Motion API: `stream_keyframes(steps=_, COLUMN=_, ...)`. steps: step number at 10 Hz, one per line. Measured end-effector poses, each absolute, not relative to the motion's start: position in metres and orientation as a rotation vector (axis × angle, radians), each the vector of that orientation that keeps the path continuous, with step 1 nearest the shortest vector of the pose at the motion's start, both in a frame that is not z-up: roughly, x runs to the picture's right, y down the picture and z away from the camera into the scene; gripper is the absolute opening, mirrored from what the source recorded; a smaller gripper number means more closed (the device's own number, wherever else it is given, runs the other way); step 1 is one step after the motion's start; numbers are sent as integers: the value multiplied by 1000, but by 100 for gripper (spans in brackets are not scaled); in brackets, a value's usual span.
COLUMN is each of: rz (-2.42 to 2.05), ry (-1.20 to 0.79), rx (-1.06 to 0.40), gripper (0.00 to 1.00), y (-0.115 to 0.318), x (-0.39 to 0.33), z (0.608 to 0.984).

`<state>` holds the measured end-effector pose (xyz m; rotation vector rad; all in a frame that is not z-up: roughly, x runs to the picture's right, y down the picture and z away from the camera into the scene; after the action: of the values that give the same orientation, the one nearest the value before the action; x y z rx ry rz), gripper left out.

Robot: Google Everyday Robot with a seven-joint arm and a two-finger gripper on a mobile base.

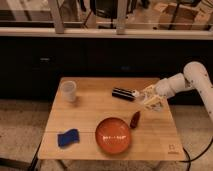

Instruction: Stand the bottle upright

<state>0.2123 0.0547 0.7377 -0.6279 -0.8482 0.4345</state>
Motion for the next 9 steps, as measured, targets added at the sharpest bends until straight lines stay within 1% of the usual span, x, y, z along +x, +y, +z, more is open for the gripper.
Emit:
stream_keyframes(steps=2, rz=499, ry=-917, rx=-603, gripper=0, y=54, x=214, z=731)
stream_keyframes(steps=4, rz=586, ry=-1053, rx=-567, gripper=0, y=56, x=218, z=728)
stream_keyframes(steps=9, rz=700, ry=-1241, rx=-509, gripper=0, y=67, x=221, z=730)
